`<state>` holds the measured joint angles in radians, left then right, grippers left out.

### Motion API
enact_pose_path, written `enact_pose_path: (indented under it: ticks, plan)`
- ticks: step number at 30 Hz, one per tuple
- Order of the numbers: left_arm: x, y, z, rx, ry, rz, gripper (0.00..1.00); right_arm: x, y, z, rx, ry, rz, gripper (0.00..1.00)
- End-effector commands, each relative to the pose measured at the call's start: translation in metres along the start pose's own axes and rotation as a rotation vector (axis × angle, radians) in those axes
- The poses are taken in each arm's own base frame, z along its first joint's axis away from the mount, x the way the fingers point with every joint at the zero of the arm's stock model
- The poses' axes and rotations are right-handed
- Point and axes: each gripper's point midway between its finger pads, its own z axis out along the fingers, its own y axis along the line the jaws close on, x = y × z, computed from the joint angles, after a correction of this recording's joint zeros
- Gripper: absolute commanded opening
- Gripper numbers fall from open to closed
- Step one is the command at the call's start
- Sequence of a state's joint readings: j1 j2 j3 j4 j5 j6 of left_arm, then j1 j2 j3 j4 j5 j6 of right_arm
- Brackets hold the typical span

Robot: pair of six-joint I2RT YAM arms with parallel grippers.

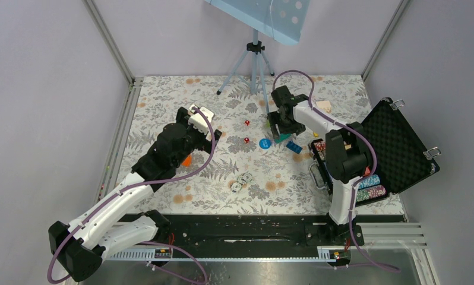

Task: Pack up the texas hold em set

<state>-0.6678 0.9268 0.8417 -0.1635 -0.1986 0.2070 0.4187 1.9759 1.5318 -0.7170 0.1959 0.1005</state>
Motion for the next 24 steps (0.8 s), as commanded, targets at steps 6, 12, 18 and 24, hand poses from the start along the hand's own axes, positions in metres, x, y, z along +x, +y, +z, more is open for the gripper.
enact_pose_path:
  ticks: [6,12,18,24]
  plan:
    - [-0.009,0.000,0.003,-0.003,-0.034,0.001,0.99,-0.018,-0.007,-0.049,-0.001,-0.127,0.083,0.84]
    - [-0.008,0.000,0.004,-0.002,-0.027,-0.003,0.99,-0.017,0.034,-0.052,-0.193,-0.158,0.221,0.80]
    - [-0.007,0.000,0.004,-0.004,-0.024,-0.002,0.99,-0.012,0.072,-0.031,-0.217,-0.126,0.250,0.85]
    - [-0.008,0.001,0.003,-0.006,-0.026,-0.002,0.99,-0.013,0.085,-0.011,-0.176,-0.106,0.296,0.85]
